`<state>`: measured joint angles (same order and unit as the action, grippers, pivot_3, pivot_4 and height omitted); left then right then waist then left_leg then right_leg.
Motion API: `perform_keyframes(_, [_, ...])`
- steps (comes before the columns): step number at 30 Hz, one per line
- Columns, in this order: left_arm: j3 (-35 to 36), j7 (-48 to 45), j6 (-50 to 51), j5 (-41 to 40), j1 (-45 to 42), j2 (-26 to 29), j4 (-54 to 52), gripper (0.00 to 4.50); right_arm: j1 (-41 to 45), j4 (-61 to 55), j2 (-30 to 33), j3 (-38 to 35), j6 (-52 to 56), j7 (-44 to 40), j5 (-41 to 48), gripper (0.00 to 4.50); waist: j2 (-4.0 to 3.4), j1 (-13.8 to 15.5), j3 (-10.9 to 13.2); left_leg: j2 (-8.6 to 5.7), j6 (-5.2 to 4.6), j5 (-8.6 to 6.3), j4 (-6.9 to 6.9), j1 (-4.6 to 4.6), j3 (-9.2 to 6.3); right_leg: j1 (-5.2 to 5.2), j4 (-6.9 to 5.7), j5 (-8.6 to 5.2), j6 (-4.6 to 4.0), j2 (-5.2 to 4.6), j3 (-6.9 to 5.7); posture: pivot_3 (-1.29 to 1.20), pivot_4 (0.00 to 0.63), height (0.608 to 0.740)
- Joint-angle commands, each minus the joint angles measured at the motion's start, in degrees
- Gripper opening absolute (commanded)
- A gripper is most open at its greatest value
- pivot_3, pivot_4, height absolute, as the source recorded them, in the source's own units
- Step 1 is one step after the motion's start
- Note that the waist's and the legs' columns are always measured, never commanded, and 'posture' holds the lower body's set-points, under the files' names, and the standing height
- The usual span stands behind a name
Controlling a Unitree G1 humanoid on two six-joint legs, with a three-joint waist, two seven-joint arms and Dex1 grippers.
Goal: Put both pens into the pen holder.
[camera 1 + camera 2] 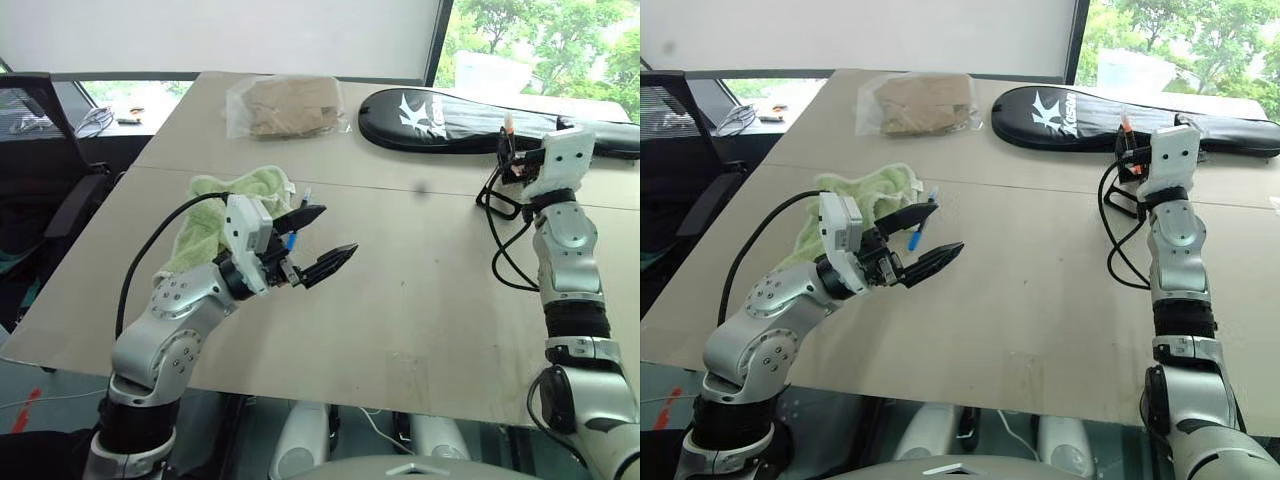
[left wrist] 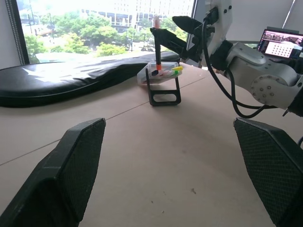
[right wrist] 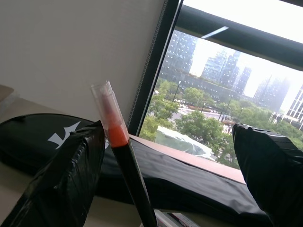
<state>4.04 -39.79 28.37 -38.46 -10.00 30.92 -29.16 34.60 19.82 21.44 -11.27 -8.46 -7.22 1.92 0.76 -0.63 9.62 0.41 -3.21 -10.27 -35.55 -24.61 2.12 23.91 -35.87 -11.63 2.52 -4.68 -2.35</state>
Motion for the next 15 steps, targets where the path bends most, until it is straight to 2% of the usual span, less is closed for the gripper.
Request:
perform_keyframes(1, [1.0, -0.5, -1.0, 0.0, -0.9, 0.4, -0.6, 4.5, -2.0, -8.4, 0.3, -1.4, 6.6, 0.7, 1.7, 4.43, 0.0, 0.1, 0.0, 0.0, 0.0, 0.0, 0.0, -0.01, 0.0, 0.0, 0.0, 0.0, 0.0, 0.0, 0.0, 0.0, 0.15, 0.74])
perform_keyframes(9, [0.4, -0.6, -0.9, 0.5, -1.0, 0.4, -0.4, 4.5, -4.7, -16.7, -0.1, -2.1, 20.4, 1.4, 4.2, 4.43, 0.0, 0.0, 0.0, 0.0, 0.0, 0.0, -0.01, 0.01, -0.01, 0.0, 0.0, 0.0, 0.0, 0.0, -0.01, 0.0, 0.15, 0.74])
perform_keyframes(15, [0.2, -0.8, -0.9, 0.9, -1.4, 0.3, 0.0, 4.5, -4.3, -17.6, 0.9, -2.3, 24.1, 0.5, 5.4, 4.43, 0.0, 0.0, 0.0, 0.0, 0.0, 0.0, -0.01, 0.0, -0.01, 0.0, 0.0, 0.0, 0.0, 0.0, -0.02, 0.0, 0.15, 0.74])
